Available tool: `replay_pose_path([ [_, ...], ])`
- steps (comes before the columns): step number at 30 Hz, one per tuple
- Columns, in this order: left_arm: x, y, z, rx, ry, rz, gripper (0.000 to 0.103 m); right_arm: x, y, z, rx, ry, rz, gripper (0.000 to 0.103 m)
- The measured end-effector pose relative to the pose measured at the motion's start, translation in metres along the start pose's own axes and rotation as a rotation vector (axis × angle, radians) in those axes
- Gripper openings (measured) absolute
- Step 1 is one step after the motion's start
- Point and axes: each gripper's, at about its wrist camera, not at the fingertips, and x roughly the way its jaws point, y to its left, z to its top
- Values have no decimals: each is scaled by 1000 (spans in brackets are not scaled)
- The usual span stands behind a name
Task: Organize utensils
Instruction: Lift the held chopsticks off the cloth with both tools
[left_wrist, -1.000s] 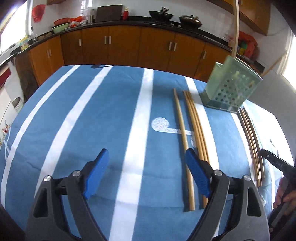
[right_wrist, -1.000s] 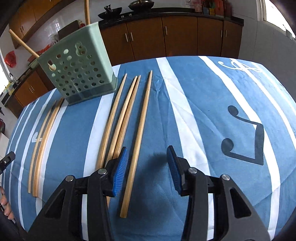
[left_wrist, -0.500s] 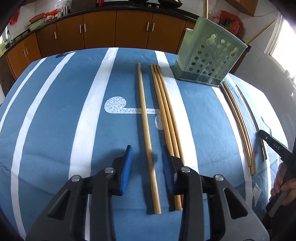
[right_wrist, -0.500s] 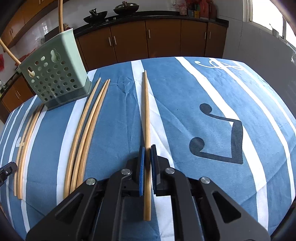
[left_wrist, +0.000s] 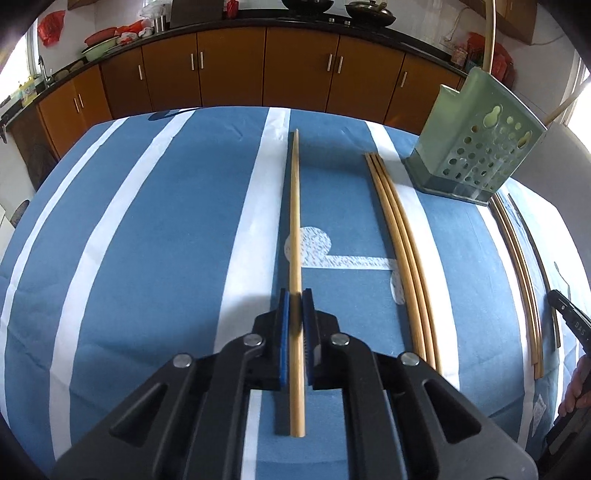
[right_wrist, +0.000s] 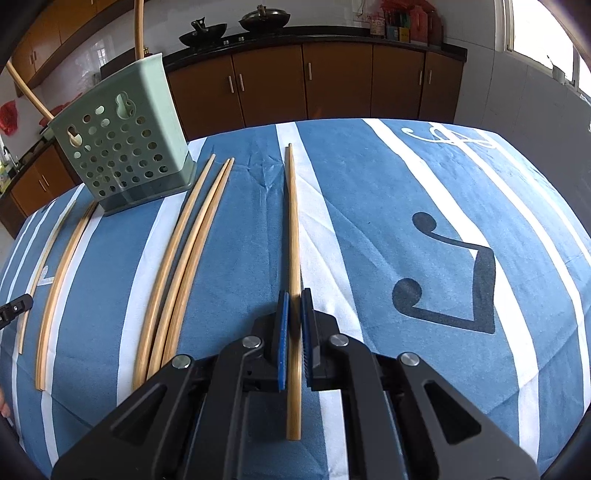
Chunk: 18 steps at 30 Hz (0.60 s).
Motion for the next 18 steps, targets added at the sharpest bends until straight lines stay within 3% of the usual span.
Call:
replay_pose_path([
  [10, -2, -7, -11, 35, -76, -11, 17, -1, -1, -1, 0, -9, 2, 8],
  [18, -2, -6, -10, 35, -77, -15, 18, -1, 0, -1, -11, -9, -11, 8],
])
